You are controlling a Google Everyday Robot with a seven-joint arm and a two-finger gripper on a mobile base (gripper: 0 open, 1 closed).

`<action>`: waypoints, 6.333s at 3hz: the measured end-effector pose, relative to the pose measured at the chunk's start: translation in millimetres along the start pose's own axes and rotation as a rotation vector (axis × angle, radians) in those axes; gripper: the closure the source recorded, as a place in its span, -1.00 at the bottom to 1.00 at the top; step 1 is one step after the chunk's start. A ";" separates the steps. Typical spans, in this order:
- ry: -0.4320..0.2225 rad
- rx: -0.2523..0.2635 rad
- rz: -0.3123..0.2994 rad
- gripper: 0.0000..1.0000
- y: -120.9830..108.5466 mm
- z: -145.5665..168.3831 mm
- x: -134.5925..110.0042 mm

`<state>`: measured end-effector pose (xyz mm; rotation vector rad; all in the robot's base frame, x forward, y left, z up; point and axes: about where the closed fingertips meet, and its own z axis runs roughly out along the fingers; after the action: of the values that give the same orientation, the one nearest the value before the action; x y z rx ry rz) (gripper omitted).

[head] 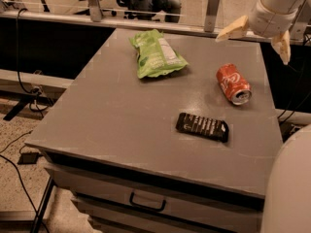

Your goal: Place coke can upright

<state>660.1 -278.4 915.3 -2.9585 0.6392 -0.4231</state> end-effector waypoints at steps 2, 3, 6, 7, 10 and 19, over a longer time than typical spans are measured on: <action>-0.126 0.071 -0.069 -1.00 4.0 20.4 -37.7; -0.146 0.047 -0.128 -1.00 8.7 21.7 -58.9; -0.200 -0.015 -0.324 -1.00 5.8 44.0 -105.1; -0.199 -0.019 -0.344 -0.95 7.0 50.3 -98.7; -0.183 0.022 -0.385 0.58 -4.1 35.5 -92.8; -0.425 0.519 0.408 1.00 -123.0 -96.1 -84.6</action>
Offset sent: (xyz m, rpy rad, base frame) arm -0.0668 0.0127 -0.0397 0.1168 0.1878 0.1338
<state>606.9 -133.7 1003.5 -2.2484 0.8822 0.0732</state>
